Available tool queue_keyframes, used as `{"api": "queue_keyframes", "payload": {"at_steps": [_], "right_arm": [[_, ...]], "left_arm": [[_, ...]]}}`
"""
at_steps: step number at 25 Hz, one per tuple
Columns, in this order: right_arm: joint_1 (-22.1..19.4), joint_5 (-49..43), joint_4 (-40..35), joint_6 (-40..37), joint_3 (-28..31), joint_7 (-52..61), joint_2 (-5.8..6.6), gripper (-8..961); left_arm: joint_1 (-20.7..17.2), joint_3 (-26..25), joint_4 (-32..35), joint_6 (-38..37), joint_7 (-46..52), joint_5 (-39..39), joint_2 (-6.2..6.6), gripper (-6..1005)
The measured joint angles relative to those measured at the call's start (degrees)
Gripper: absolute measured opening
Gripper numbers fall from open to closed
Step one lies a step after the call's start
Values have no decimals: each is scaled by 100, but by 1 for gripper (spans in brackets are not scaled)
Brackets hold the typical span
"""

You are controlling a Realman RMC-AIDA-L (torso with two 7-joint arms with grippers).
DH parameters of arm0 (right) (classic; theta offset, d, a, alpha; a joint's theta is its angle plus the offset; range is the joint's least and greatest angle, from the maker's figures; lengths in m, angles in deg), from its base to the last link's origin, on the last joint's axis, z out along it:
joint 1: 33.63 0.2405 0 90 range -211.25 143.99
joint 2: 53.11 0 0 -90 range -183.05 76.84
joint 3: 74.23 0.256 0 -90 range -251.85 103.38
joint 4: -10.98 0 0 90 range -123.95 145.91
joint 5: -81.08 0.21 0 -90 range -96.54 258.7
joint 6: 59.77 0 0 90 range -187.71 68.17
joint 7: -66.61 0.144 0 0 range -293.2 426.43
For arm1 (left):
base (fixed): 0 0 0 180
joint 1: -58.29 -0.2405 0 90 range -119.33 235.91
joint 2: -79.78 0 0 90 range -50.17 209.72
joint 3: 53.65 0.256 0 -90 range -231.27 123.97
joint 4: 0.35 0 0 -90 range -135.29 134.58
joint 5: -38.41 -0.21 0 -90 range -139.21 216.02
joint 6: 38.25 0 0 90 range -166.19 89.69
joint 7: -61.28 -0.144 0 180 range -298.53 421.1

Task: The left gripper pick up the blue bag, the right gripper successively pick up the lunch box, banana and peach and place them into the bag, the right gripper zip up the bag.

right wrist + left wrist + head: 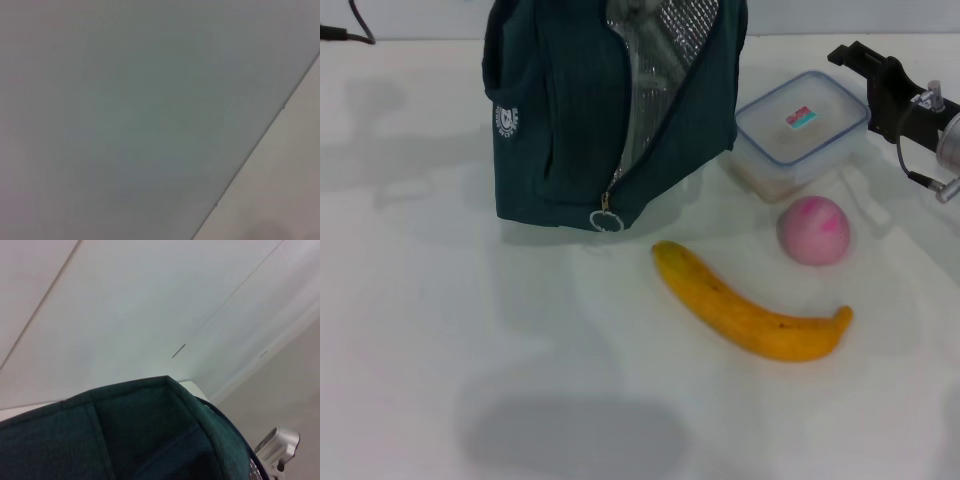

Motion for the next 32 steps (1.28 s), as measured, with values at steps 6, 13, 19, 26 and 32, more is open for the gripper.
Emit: {"api": "queue_keyframes", "payload": {"at_steps": [6, 13, 19, 26, 32], "right_arm": [[-146, 64, -52, -218, 47, -228, 0, 782], [-244, 70, -134, -237, 49, -242, -23, 520], [-234, 70, -110, -215, 40, -245, -26, 332], [-242, 48, -123, -221, 15, -246, -23, 249], [-245, 19, -132, -238, 6, -359, -20, 152]], "left_arm": [[-65, -43, 5, -11, -14, -1, 0, 63], [-83, -44, 9, -42, -18, -1, 0, 64], [-82, -44, 10, -50, -72, 0, 8, 64], [-82, -48, 9, -52, -90, 4, 14, 65], [-82, -53, 9, -49, -100, 8, 24, 66]]}}
